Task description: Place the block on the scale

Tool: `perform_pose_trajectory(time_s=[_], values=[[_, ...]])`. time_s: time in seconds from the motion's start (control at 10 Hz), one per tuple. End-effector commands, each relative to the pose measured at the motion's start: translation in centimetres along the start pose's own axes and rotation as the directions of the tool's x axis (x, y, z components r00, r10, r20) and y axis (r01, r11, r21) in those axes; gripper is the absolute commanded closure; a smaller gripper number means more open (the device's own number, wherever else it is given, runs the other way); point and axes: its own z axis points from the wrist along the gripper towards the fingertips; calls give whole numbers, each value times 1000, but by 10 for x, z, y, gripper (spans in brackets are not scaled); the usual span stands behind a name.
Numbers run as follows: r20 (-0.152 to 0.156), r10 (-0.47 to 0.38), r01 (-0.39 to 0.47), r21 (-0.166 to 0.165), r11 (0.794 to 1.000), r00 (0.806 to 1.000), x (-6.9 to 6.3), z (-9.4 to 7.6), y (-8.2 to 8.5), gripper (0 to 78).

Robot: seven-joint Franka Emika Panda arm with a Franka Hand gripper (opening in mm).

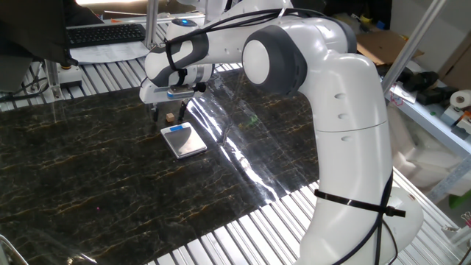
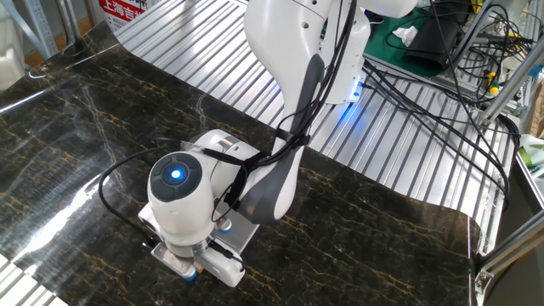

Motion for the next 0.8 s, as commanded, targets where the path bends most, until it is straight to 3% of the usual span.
perform_pose_trajectory(time_s=[0.1,0.4,0.5,0.8], values=[[3,-3,3,1,1000,1000,-1,-2,0,2],[10,-6,6,1,1000,1000,-1,-2,0,2],[10,-6,6,1,1000,1000,-1,-2,0,764],[10,-6,6,1,1000,1000,-1,-2,0,764]])
